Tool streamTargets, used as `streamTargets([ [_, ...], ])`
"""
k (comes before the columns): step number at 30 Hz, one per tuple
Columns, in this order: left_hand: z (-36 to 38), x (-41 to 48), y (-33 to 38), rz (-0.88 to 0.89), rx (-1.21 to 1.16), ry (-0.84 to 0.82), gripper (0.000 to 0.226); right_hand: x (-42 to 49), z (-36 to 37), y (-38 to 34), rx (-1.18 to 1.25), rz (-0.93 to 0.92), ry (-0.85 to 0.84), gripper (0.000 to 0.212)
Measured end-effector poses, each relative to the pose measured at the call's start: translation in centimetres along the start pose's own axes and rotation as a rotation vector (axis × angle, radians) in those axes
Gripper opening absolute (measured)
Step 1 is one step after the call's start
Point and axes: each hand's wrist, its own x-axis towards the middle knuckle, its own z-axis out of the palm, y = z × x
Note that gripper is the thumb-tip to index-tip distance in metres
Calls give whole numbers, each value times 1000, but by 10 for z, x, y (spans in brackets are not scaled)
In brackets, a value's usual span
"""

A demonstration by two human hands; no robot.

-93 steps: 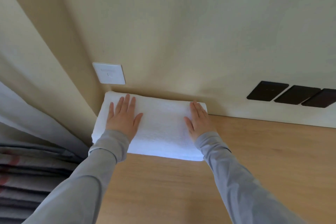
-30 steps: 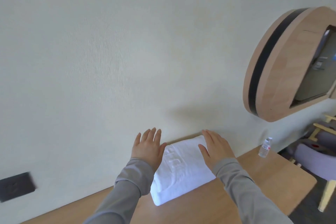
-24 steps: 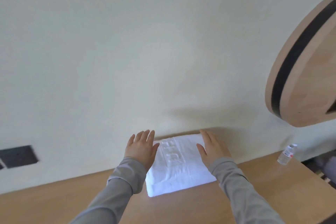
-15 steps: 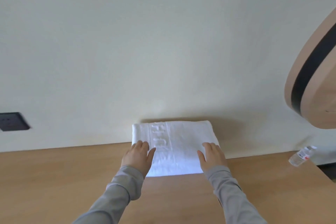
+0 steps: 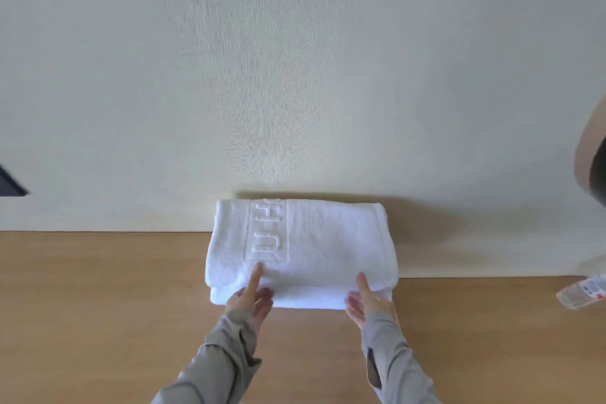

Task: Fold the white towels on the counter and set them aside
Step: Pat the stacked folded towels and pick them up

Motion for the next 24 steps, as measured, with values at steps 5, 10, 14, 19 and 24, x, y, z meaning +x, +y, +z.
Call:
streamTargets([
  [5, 12, 1, 8, 31, -284, 3, 54, 8, 20, -11, 579, 102, 21, 53],
  [10, 24, -2, 26, 39, -421, 46, 46, 14, 39, -22, 633, 97, -4, 57],
  [14, 28, -6, 31, 56, -444, 5, 43, 11, 42, -24, 628, 66, -30, 47],
  [19, 25, -14, 43, -15, -503, 26, 42, -2, 36, -37, 625, 49, -56, 25],
  [24, 15, -37, 60, 16, -532, -29, 35, -35, 51, -41, 714, -30, -168, 16],
])
